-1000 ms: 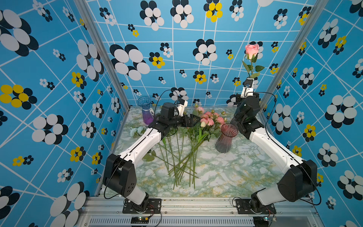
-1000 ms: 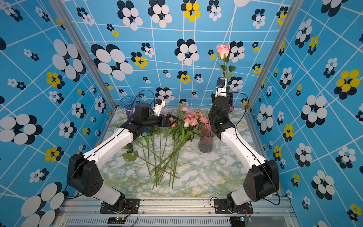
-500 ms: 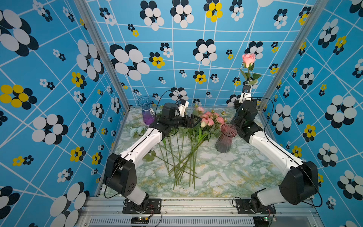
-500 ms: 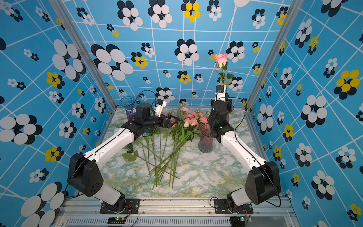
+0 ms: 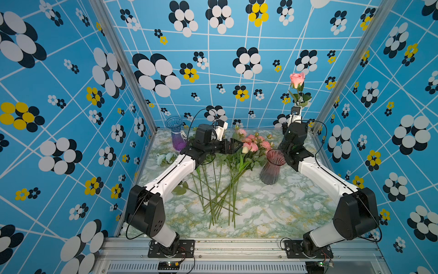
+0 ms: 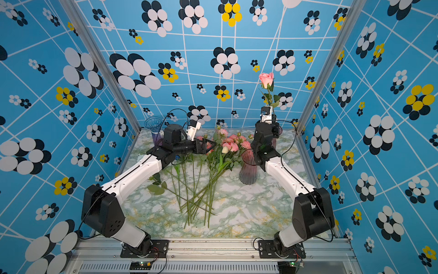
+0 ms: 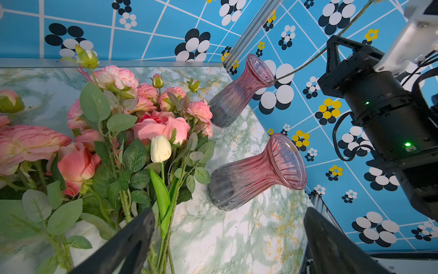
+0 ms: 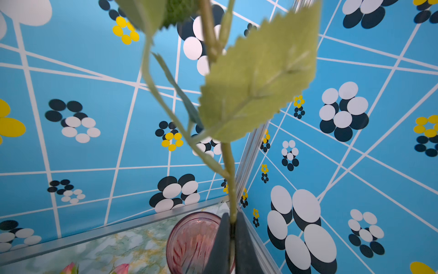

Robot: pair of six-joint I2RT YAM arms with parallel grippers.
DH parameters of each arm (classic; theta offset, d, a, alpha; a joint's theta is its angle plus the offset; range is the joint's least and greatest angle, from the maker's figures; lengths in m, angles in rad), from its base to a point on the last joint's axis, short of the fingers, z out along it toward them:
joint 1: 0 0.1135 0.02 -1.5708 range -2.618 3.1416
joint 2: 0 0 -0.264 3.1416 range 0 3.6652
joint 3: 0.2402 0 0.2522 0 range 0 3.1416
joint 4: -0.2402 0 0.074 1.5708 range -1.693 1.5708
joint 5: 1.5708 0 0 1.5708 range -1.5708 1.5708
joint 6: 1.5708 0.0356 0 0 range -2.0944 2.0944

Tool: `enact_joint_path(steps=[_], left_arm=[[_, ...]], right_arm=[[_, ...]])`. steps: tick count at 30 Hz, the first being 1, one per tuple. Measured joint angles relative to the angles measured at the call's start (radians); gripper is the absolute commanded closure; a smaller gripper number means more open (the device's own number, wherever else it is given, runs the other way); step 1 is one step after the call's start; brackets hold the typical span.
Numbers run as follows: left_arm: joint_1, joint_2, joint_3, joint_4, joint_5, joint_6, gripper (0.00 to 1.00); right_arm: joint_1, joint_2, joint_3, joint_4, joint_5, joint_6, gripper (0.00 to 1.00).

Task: Place the pink flowers into the vase
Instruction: Place the flower in the vase.

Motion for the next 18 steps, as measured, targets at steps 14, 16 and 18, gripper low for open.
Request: enact_joint_path(steps=[14,16,18], left_arm=[[-0.01,0.016,0.008,0.0,-0.001,0.002,0.01],[-0.012,0.019,0.008,0.0,-0.002,0.002,0.01],[-0.013,0.019,0.008,0.0,-0.004,0.002,0.0]], right_arm=[[-0.043,0.047,0.003,-0.121,-0.021,0.071,0.83],[-0.044,0.051,0.003,-0.134,-0.024,0.076,0.83],[-0.044,0.051,0.005,-0.145,-0.027,0.079,0.82]])
